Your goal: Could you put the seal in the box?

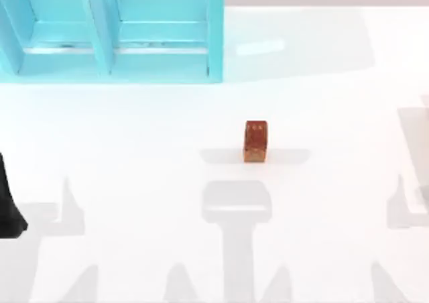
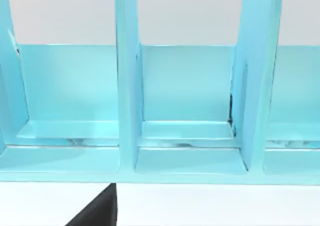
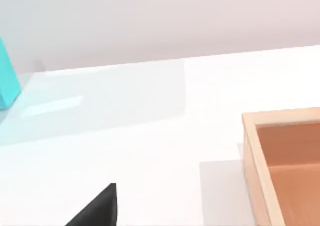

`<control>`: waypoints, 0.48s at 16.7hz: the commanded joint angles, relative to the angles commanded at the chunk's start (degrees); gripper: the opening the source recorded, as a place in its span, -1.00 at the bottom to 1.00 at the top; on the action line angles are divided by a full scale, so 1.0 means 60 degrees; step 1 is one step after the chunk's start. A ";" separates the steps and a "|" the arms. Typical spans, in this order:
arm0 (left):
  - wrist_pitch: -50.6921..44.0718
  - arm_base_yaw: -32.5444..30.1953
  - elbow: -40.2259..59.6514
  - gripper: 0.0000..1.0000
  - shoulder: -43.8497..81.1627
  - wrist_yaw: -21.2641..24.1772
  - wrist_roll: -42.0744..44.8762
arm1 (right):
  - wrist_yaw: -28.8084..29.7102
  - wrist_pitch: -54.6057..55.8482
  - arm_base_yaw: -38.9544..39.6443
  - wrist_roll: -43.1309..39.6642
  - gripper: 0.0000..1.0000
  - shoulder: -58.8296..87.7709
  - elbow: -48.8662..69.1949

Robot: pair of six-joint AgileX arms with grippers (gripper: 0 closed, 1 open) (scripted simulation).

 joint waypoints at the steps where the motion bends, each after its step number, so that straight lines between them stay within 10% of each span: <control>1: 0.0000 0.0000 0.0000 1.00 0.0000 0.0000 0.0000 | -0.0011 -0.0575 0.0141 0.0362 1.00 0.0672 0.0654; 8: 0.0000 0.0000 0.0000 1.00 0.0000 0.0000 0.0000 | -0.0091 -0.5656 0.1515 0.3124 1.00 0.7633 0.6923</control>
